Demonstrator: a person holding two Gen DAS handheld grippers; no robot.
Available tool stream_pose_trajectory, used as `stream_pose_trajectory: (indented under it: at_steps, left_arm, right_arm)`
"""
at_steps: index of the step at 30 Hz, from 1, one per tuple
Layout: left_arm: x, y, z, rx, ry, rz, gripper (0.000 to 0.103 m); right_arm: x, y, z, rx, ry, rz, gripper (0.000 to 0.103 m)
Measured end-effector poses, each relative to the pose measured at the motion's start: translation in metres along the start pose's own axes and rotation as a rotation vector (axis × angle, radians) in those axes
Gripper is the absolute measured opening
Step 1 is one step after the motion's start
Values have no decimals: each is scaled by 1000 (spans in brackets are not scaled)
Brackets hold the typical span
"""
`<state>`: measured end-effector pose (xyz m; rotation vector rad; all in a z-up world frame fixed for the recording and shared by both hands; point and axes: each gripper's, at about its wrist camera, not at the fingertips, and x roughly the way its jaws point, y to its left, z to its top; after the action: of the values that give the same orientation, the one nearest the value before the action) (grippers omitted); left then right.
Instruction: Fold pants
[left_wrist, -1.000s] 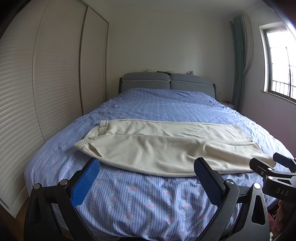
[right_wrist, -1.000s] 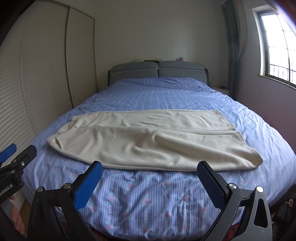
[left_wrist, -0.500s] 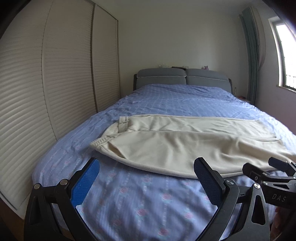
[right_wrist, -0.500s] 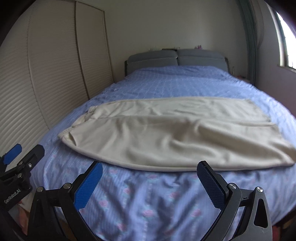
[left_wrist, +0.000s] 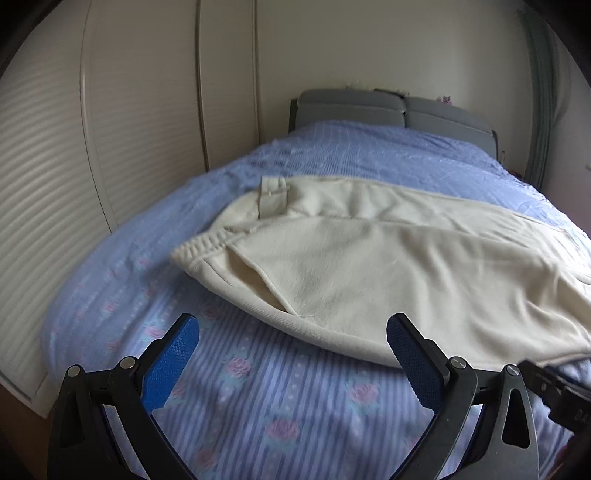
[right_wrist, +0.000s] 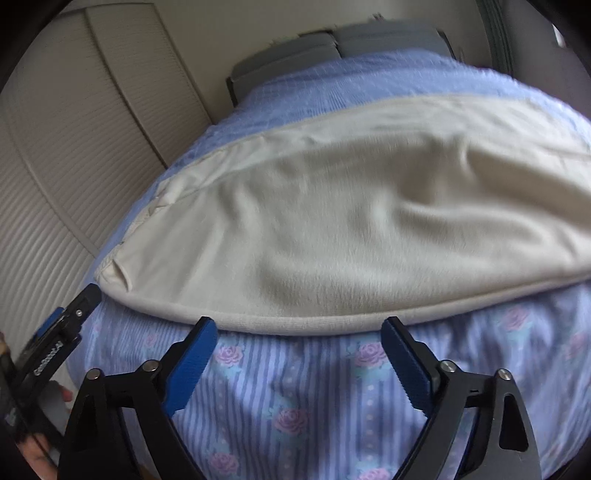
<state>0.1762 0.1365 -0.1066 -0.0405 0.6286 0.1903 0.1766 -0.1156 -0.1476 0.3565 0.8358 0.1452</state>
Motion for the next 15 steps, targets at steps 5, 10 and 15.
stream_pose_trajectory:
  at_steps: [5,10,15]
  left_arm:
    - [47,7,-2,-81,119,-6,96]
    - [80,19,3,-200,217,-16,60]
    - [90,15,17,-223,308,-14,21]
  right_arm:
    - [30,-11,3,95,60,19,84]
    - [48,-12,21,86,86,-14,66]
    - [51,-9,41,25,161,-36,31]
